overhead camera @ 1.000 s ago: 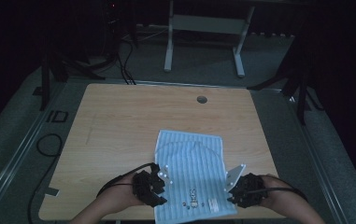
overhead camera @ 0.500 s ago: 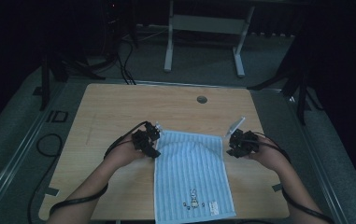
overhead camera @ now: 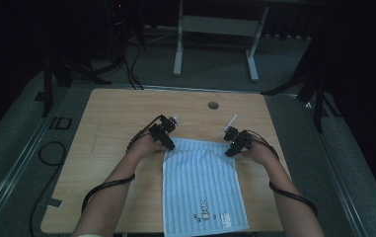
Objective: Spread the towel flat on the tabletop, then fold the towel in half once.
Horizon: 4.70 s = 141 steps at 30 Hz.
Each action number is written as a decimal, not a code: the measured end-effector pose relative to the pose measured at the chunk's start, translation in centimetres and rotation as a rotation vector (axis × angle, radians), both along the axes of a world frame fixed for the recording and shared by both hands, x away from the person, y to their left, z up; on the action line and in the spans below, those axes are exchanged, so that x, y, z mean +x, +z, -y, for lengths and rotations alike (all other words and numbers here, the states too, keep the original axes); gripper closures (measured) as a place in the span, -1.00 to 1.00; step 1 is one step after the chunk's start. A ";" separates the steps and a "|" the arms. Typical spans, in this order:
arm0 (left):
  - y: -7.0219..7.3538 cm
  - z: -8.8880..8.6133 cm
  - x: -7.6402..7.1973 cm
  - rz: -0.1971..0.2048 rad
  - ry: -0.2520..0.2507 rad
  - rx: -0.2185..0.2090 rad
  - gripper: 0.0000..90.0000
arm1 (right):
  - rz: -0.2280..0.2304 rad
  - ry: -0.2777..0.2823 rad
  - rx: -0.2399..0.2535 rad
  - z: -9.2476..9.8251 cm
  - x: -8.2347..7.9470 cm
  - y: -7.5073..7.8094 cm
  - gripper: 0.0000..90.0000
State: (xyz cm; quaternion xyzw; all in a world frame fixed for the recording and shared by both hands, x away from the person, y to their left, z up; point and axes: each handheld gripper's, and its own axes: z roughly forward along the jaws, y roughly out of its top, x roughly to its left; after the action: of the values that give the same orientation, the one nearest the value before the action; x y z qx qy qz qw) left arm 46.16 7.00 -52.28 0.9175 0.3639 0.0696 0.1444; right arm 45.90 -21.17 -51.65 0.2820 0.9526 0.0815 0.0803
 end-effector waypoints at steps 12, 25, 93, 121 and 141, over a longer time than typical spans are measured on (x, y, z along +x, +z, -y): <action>1.3 1.3 -1.6 -0.032 -0.121 -0.021 0.93 | -0.087 0.072 -0.037 -1.3 -1.1 0.8 0.96; 10.6 0.2 1.1 0.219 0.101 -0.050 0.11 | 0.202 -0.117 0.032 1.6 3.1 10.6 0.33; -0.4 3.6 -11.1 0.006 -0.220 -0.083 -0.07 | -0.040 -0.004 0.109 3.5 -11.2 -0.2 0.78; 1.3 0.2 -5.9 0.026 -0.075 -0.066 -0.07 | -0.025 -0.098 0.115 6.1 -4.7 2.9 0.55; 1.1 1.9 0.2 0.045 0.076 0.032 -0.10 | -0.003 -0.233 0.031 3.5 2.7 1.3 0.29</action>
State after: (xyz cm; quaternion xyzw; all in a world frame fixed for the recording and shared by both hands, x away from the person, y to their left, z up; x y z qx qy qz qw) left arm 46.38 5.14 -51.21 0.9035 0.3940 0.1015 0.1350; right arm 48.58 -24.68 -50.33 0.3922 0.9120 0.0859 0.0837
